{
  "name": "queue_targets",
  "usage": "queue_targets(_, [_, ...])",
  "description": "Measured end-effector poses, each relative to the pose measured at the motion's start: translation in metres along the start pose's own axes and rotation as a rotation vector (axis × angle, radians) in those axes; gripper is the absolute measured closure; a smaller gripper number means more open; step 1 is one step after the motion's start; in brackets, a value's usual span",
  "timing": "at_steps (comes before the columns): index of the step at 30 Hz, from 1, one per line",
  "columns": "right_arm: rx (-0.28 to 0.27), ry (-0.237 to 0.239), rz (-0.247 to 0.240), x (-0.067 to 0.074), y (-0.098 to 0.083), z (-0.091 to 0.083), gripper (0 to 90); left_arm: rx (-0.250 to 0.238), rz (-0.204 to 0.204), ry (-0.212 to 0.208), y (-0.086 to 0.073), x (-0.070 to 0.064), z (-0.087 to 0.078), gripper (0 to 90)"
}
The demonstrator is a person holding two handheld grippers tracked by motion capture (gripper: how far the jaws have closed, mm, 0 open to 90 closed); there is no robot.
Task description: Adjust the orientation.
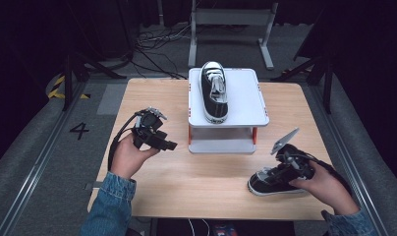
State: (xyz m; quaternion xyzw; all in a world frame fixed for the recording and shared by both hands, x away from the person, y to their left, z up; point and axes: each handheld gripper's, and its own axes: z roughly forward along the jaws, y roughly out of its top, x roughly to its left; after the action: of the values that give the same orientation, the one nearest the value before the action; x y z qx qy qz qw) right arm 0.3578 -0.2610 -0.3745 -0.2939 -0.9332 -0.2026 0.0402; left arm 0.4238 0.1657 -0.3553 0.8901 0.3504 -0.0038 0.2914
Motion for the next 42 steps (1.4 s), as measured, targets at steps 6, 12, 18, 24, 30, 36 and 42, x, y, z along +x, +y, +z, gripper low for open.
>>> queue_targets(6, [0.001,-0.226,0.19,-0.023,-0.035,-0.035,55.0,0.012,0.0,-0.001,0.002,0.002,0.003,38.6])
queue_targets(12, [0.122,-0.297,0.333,-0.049,-0.056,-0.027,60.2,0.013,0.005,-0.008,0.005,0.001,0.005,38.6])
queue_targets(18, [0.202,-0.33,0.297,-0.053,-0.051,-0.009,84.5,0.022,-0.001,-0.009,0.003,0.002,0.006,38.5])
queue_targets(24, [0.2,-0.439,0.281,-0.048,-0.037,-0.015,90.0,0.023,-0.012,-0.005,-0.002,0.002,0.005,38.5])
queue_targets(30, [0.031,-0.558,0.139,-0.052,-0.005,0.002,87.1,0.021,-0.03,0.005,-0.01,0.004,0.002,38.5])
queue_targets(36, [-0.042,-0.468,0.163,-0.049,-0.009,-0.007,59.8,0.012,-0.038,0.005,-0.011,0.005,0.0,38.5])
queue_targets(42, [-0.102,-0.337,0.288,-0.031,-0.025,-0.028,45.2,0.015,-0.019,-0.006,-0.005,0.003,0.003,38.5])
